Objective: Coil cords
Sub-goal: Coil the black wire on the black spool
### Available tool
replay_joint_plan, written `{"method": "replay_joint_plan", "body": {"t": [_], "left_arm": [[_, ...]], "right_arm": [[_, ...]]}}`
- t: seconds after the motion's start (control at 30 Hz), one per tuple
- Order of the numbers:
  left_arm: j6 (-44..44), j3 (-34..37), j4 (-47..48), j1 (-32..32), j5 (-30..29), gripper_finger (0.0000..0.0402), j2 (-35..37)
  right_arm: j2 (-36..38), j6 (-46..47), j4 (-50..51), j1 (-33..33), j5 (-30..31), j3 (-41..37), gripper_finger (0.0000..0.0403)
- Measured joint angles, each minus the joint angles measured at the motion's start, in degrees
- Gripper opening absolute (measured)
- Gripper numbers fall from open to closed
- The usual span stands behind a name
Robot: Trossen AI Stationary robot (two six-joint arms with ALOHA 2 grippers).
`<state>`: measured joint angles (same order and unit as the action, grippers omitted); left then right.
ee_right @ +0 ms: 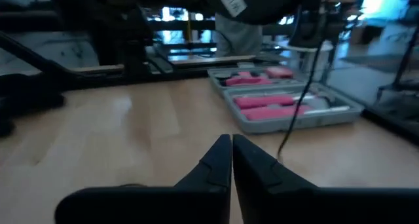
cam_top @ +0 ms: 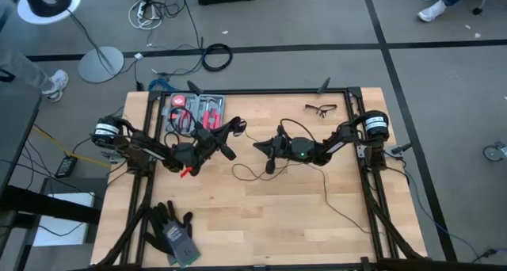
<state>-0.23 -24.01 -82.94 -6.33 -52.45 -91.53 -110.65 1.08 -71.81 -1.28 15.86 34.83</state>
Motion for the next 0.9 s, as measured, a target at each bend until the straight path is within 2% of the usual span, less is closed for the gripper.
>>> {"method": "replay_joint_plan", "body": {"t": [0.2, 0.4, 0.53, 0.77, 0.83, 0.9], "left_arm": [[0.0, 0.0, 0.0, -0.43, 0.09, 0.0, 0.0], [-0.15, -0.12, 0.01, -0.43, 0.11, 0.0, 0.0], [-0.04, -0.33, 0.02, -0.43, 0.22, 0.0, 0.0], [-0.02, -0.33, 0.11, -0.43, 0.22, 0.0, 0.0], [-0.01, -0.33, 0.13, -0.43, 0.22, 0.0, 0.0], [0.0, -0.33, 0.15, -0.43, 0.2, 0.0, 0.0]], "right_arm": [[0.0, -6.37, 7.84, -0.29, 4.38, 3.36, 0.0055], [0.0, -6.86, 22.19, -2.02, 5.68, 8.03, 0.0097], [0.0, -6.88, 25.55, -2.94, 5.88, 9.98, 0.0108], [0.02, -6.35, 29.58, -3.26, 5.82, 10.32, 0.0096], [0.02, -5.24, 30.08, -3.26, 5.78, 10.32, 0.0075], [0.02, -4.46, 30.41, -2.87, 5.54, 10.32, 0.0038]]}}
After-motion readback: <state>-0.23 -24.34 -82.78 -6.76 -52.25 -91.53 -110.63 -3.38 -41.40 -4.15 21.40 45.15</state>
